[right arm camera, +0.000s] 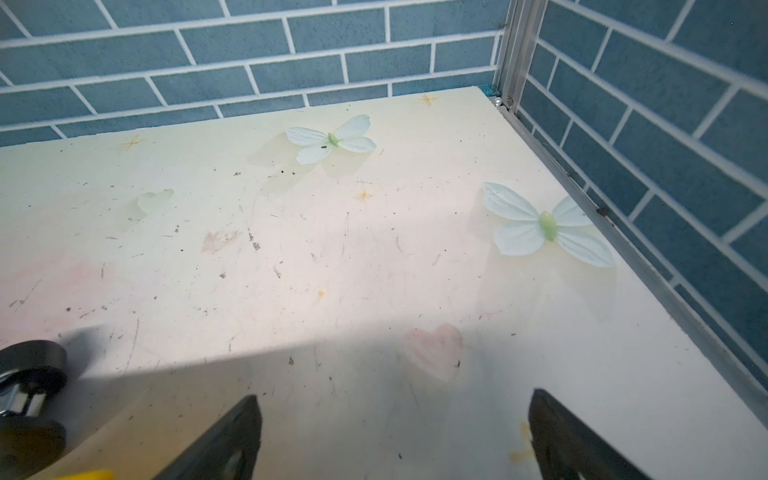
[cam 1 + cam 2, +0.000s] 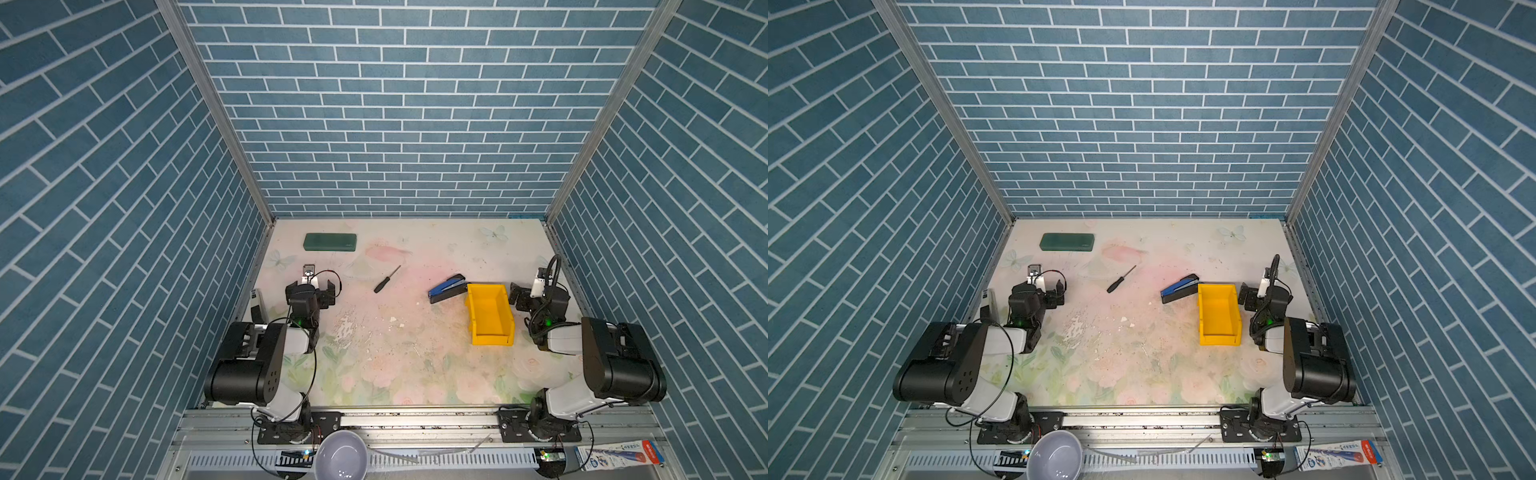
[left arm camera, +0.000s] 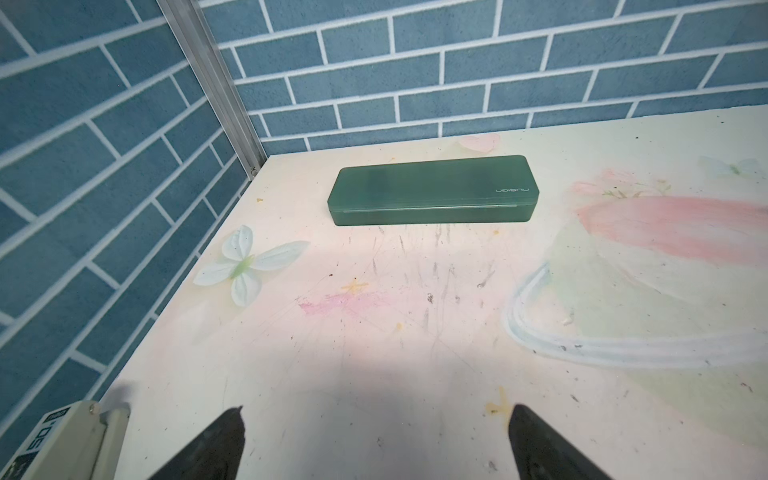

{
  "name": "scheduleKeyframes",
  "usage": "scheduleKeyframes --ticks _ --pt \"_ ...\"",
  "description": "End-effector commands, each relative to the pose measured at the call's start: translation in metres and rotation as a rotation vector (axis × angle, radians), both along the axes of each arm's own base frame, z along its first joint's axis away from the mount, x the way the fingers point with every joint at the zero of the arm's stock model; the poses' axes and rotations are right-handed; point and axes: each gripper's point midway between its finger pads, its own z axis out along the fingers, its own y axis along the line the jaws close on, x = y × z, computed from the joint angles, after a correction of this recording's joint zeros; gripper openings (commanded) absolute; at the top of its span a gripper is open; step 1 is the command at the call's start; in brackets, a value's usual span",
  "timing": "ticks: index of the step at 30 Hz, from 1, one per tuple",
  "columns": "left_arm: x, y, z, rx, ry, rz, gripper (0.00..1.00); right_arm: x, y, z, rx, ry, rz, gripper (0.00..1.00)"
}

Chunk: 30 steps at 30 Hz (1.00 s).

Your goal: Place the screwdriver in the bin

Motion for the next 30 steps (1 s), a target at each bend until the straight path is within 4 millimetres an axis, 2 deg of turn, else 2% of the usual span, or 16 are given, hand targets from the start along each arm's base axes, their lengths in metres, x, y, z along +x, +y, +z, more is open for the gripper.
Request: scheduleKeyframes --ticks 1,25,30 --pt "0.0043 -0.0003 0.0052 0.002 -0.013 -0.005 1.0 0.0089 -0.0001 0.0117 -0.005 -0.031 0.001 0.99" --pt "0.0041 -0.0001 0.0053 0.002 -0.013 -0.004 1.0 0.0097 0.002 0.0112 -0.008 -0.024 0.014 0.99" --pt "0.002 0.0016 0.0109 0.0 -0.028 0.006 1.0 0.0076 -0.0048 0.0185 -0.009 -0.042 -0.031 0.99"
